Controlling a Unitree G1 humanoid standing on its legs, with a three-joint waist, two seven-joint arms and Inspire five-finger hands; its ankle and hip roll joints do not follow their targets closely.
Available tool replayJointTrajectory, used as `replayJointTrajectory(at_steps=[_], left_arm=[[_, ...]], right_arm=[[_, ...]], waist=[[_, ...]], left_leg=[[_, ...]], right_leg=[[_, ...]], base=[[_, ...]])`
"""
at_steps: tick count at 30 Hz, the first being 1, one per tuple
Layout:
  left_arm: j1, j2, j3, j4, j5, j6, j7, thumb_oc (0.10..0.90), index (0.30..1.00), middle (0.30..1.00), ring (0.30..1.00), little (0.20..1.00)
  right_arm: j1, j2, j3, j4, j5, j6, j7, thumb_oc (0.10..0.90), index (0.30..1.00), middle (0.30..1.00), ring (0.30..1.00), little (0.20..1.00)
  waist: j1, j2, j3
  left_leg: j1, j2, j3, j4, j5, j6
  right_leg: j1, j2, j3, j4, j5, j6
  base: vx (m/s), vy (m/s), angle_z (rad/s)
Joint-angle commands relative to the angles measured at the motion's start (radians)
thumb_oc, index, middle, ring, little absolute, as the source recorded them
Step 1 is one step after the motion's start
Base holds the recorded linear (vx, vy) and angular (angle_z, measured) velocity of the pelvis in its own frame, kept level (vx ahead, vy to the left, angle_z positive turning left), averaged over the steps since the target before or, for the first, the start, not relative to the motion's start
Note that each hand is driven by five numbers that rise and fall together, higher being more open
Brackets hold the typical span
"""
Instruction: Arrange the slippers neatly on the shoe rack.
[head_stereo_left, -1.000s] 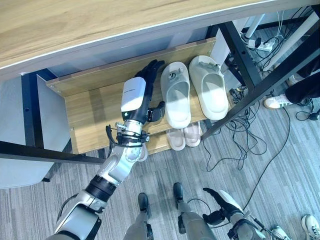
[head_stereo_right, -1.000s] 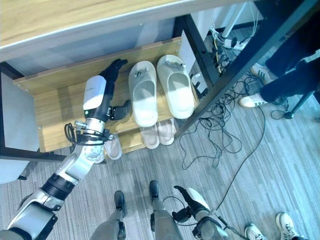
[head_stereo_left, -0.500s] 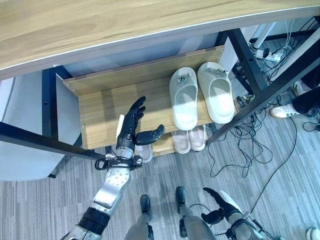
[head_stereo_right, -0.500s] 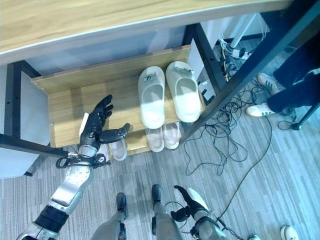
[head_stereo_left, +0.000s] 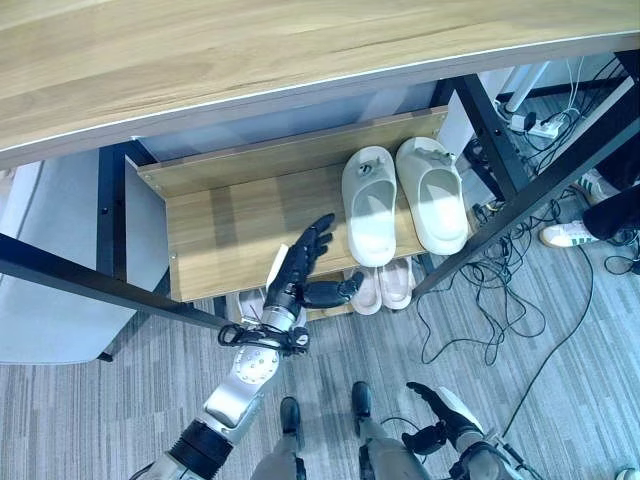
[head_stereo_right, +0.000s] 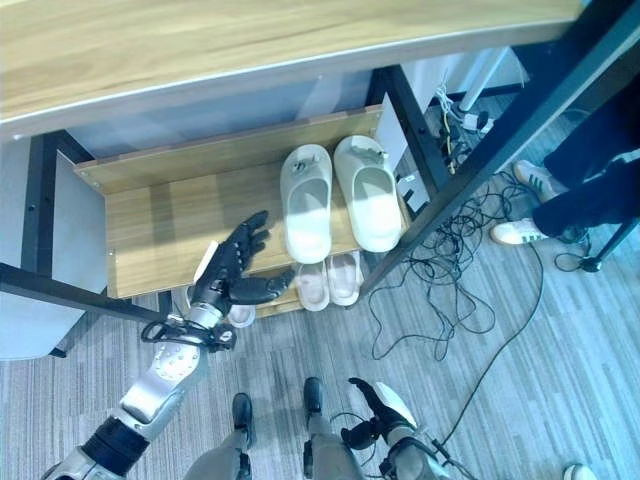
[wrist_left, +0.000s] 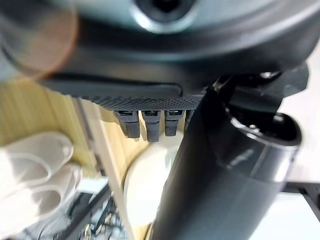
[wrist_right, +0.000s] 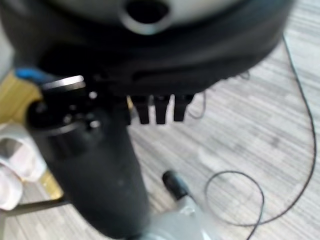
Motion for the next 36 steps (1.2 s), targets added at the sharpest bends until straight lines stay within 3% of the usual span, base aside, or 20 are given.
replayJointTrajectory(at_steps=[1, 21, 36], left_arm=[[-0.107, -0.040, 0.005, -0.034, -0.009, -0.073, -0.016, 0.800, 0.900, 0.900, 0.900, 0.900], [-0.232, -0.102, -0.070, 0.036, -0.013, -0.068, 0.009, 0.800, 0.900, 0.900, 0.900, 0.900], [-0.193, -0.047, 0.004, 0.013, 0.026, -0.058, 0.001, 0.800, 0.900, 0.900, 0.900, 0.900]], right_arm=[[0.061, -0.002, 0.024, -0.006, 0.016, -0.017, -0.027, 0.800, 0.900, 0.900, 0.900, 0.900], [0.059, -0.007, 0.039, 0.003, 0.022, -0.010, -0.036, 0.800, 0.900, 0.900, 0.900, 0.900], [0.077, -0.005, 0.023, 0.001, 0.018, -0.015, -0.027, 0.800, 0.900, 0.900, 0.900, 0.900]], waist=[[-0.004, -0.038, -0.070], [-0.025, -0.038, -0.063], [-0.017, -0.038, -0.088]], left_leg=[[-0.080, -0.030, -0.006, -0.015, 0.057, 0.020], [-0.078, -0.026, 0.009, -0.015, 0.050, 0.019], [-0.063, -0.025, 0.007, -0.015, 0.045, 0.018]], right_leg=[[-0.030, -0.027, -0.049, 0.024, -0.030, 0.047], [-0.038, -0.025, -0.035, 0.026, -0.030, 0.048], [-0.015, -0.025, -0.047, 0.021, -0.038, 0.048]], base=[[0.00, 0.000, 0.00], [0.00, -0.002, -0.01], [0.00, 0.000, 0.00]])
